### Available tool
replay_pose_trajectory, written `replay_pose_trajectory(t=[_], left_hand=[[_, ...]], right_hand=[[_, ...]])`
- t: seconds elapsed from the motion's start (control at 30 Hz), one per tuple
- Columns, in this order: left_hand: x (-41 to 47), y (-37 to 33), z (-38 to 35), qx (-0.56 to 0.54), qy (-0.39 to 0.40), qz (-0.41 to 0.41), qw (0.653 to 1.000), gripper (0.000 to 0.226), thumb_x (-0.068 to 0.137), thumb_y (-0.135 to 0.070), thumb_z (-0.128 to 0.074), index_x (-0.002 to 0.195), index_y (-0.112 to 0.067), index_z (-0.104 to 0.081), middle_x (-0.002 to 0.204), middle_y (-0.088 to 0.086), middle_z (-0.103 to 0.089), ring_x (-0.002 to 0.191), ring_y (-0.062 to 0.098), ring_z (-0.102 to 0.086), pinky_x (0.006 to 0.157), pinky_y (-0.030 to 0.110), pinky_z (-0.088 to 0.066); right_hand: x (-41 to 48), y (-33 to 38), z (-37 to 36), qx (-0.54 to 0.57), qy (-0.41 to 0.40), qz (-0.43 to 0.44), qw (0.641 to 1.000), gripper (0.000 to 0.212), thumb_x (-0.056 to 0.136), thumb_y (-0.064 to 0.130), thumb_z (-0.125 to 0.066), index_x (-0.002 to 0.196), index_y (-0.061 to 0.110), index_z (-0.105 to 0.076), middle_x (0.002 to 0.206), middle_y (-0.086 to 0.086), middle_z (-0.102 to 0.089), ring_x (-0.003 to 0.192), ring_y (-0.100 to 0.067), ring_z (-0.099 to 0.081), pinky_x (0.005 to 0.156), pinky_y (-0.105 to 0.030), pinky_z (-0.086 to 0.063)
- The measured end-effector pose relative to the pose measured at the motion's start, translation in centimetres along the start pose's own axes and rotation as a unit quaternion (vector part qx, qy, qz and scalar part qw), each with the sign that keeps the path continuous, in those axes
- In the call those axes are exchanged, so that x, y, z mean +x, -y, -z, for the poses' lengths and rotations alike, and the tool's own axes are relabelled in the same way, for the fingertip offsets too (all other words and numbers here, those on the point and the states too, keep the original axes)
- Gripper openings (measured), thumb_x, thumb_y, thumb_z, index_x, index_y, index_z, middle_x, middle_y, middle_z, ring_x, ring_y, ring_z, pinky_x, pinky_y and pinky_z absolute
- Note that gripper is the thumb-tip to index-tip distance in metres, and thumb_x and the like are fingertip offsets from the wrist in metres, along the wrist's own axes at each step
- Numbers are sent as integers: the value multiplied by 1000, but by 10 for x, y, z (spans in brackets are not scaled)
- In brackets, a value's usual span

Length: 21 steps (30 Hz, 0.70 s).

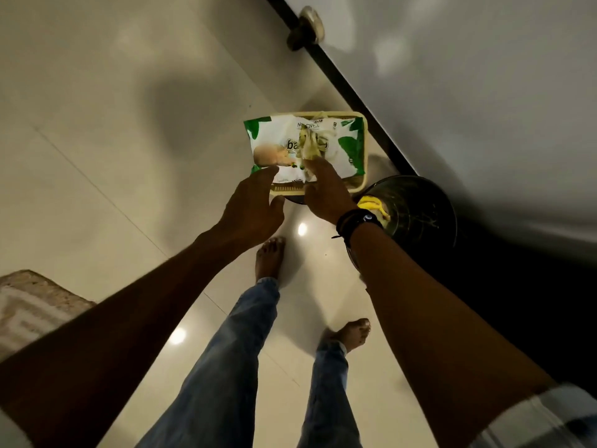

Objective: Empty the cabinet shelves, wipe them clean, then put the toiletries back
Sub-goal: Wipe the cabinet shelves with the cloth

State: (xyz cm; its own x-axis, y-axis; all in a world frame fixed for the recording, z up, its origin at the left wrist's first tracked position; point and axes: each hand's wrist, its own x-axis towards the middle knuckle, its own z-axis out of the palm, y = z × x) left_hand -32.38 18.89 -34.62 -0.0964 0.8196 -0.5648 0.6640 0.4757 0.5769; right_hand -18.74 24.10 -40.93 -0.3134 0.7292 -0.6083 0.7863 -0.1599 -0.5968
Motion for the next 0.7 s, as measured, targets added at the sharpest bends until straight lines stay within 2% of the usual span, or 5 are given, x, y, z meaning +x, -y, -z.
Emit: replay_pose_trajectory(t=[0.27, 0.37, 0.5, 0.57, 0.7], left_hand=[[-7, 13, -8, -6, 15, -12, 1000, 49, 91, -11, -56, 137, -3, -40, 140, 15, -46, 130, 28, -42, 103, 26, -30], [-11, 12, -8, -19, 8, -17, 1000, 47, 92, -13, -55, 137, -5, -41, 140, 13, -46, 129, 27, -43, 101, 24, -29], [-20, -1, 3, -64, -4, 16, 998, 45, 93, -18, -54, 136, -11, -42, 140, 8, -46, 126, 23, -45, 99, 26, -34], [-28, -13, 9, -107, -8, 30, 994, 43, 93, -20, -55, 134, -12, -45, 138, 6, -48, 122, 21, -48, 98, 29, -39], [-56, -57, 27, -189, -5, 39, 981, 30, 93, -22, -55, 122, -14, -55, 118, 0, -58, 105, 11, -53, 81, 12, -45]], right_hand=[[18, 1, 2, -5, -3, -43, 999, 50, 92, 9, -55, 141, 5, -42, 147, -13, -40, 137, -25, -35, 110, -24, -21], [12, 4, 11, 76, -95, -78, 989, 37, 86, 12, -66, 121, 2, -62, 127, -15, -59, 114, -26, -58, 101, -31, -43], [-33, 23, 38, 277, -168, -96, 941, 26, 80, 8, -74, 104, 0, -69, 91, -7, -68, 71, -3, -64, 62, -9, -52], [-63, 30, 50, 389, -169, -105, 900, 24, 78, 3, -75, 100, -3, -68, 86, -9, -69, 69, -4, -67, 61, -13, -53], [-125, 45, 72, 489, -168, -114, 848, 19, 77, -3, -73, 84, 12, -66, 84, -10, -70, 81, -20, -69, 77, -37, -57]])
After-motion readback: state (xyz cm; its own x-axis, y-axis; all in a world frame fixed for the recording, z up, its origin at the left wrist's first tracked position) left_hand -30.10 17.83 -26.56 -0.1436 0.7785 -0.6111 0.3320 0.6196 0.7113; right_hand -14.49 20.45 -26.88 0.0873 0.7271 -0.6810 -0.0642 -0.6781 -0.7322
